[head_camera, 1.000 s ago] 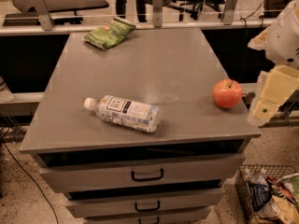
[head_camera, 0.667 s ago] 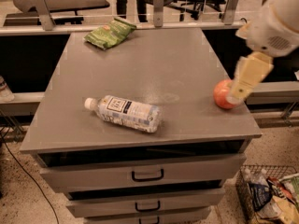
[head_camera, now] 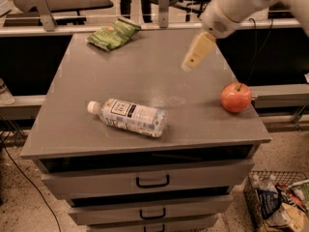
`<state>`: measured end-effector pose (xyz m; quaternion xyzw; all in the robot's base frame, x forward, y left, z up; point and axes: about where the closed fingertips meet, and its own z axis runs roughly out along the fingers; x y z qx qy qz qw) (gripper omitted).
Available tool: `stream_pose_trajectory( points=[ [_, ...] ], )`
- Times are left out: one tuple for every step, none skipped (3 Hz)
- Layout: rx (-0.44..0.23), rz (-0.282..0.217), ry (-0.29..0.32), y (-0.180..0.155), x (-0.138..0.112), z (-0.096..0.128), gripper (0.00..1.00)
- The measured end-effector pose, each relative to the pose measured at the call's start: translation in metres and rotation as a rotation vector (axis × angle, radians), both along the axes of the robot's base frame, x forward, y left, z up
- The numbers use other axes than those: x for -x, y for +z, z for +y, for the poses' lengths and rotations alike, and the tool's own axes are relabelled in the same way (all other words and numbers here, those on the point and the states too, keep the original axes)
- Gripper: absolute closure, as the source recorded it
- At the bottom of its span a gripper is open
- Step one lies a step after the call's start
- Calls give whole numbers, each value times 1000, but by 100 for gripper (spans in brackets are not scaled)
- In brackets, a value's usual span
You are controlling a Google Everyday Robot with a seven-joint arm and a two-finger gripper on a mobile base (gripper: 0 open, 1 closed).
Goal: Pick green jalapeno chip bag
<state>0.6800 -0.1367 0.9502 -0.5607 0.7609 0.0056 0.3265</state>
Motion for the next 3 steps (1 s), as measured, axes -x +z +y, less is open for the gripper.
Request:
stream_pose_trajectory(
  points=[
    [-171, -48, 8, 7, -63, 45, 0],
    [-171, -47, 8, 7, -63, 45, 0],
    [-197, -64, 12, 2, -72, 55, 0]
  ],
)
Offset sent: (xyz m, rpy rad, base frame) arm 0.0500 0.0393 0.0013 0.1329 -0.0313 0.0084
